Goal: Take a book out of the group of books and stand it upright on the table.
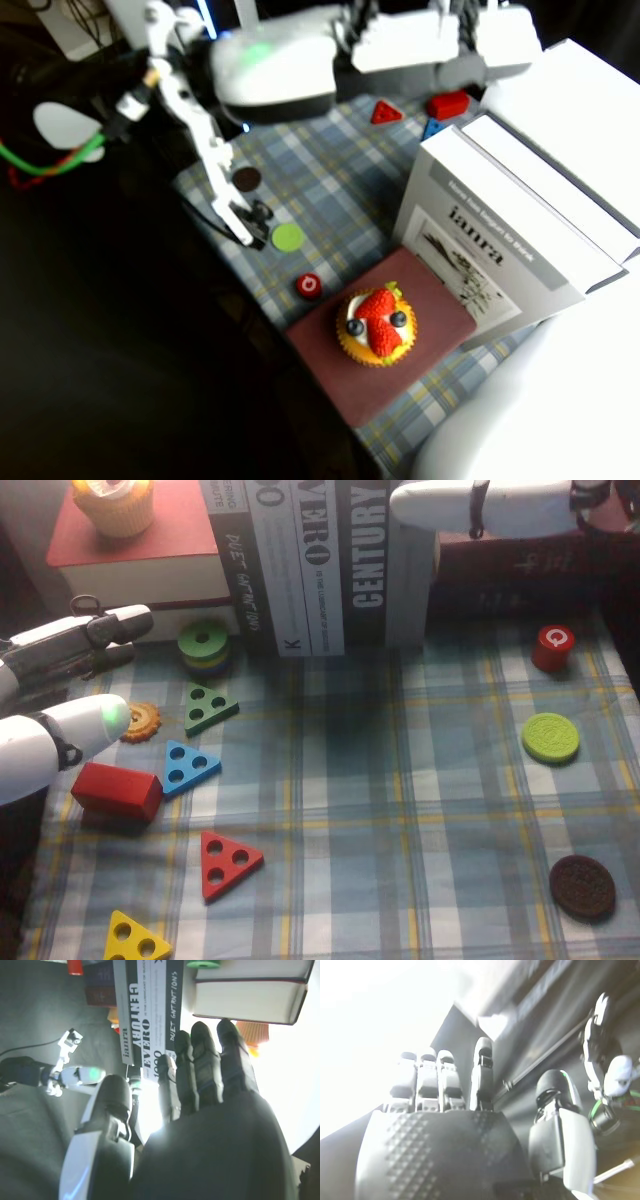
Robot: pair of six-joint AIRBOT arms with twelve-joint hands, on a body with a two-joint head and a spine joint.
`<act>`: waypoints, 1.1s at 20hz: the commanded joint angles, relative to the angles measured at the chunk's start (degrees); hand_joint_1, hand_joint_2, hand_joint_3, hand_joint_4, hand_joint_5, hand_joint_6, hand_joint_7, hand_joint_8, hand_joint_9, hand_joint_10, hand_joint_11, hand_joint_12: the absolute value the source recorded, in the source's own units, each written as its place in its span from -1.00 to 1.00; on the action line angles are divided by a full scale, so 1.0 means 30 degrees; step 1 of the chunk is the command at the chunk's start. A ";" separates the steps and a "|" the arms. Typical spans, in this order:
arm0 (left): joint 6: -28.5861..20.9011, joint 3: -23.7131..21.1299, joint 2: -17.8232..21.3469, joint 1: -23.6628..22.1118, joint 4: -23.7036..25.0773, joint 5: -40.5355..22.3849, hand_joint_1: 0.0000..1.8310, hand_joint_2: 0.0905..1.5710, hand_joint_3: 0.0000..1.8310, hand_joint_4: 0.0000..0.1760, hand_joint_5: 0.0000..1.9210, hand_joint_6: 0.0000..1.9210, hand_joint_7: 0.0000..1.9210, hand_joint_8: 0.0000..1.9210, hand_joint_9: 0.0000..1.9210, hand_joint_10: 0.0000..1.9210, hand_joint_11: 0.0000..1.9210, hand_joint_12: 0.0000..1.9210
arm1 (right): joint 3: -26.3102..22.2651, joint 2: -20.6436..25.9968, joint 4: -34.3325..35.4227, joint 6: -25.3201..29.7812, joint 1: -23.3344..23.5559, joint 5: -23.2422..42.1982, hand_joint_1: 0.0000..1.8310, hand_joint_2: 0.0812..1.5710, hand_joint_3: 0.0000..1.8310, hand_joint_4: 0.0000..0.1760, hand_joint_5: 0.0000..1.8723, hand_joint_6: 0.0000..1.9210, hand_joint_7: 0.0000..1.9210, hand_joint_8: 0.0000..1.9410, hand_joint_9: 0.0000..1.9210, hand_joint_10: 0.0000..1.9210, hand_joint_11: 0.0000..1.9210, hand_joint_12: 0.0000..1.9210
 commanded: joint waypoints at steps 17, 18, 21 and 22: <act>-0.0341 -0.0017 -0.0163 0.0022 -0.0118 -0.2469 -0.44 0.73 -1.00 0.91 -0.61 -1.00 -0.58 -1.00 -0.66 -1.00 -1.00 -0.52 | -0.1254 0.0525 -0.2045 -0.0107 0.0239 -0.0817 -1.00 0.45 -1.00 1.00 -0.62 -0.99 -1.00 -1.00 -1.00 -1.00 -1.00 -1.00; -0.0343 -0.0036 -0.0163 0.0051 -0.0122 -0.2516 -0.44 0.73 -1.00 0.93 -0.61 -1.00 -0.59 -1.00 -0.67 -1.00 -1.00 -0.54 | -0.1514 0.0739 -0.2350 -0.0107 0.0191 -0.0796 -1.00 0.44 -1.00 1.00 -0.62 -0.99 -1.00 -1.00 -1.00 -1.00 -1.00 -1.00; -0.0361 -0.0051 -0.0161 0.0085 -0.0122 -0.2554 -0.47 0.72 -1.00 0.94 -0.60 -1.00 -0.57 -1.00 -0.64 -0.99 -1.00 -0.49 | -0.2087 0.1278 -0.2610 -0.0107 -0.0239 -0.0477 -1.00 0.45 -1.00 1.00 -0.64 -1.00 -1.00 -1.00 -1.00 -1.00 -1.00 -1.00; -0.0364 -0.0070 -0.0161 0.0112 -0.0133 -0.2554 -0.47 0.71 -1.00 0.99 -0.60 -1.00 -0.57 -1.00 -0.63 -0.99 -1.00 -0.49 | -0.2249 0.1438 -0.2610 -0.0107 -0.0474 -0.0326 -1.00 0.44 -1.00 1.00 -0.66 -1.00 -1.00 -1.00 -1.00 -1.00 -1.00 -1.00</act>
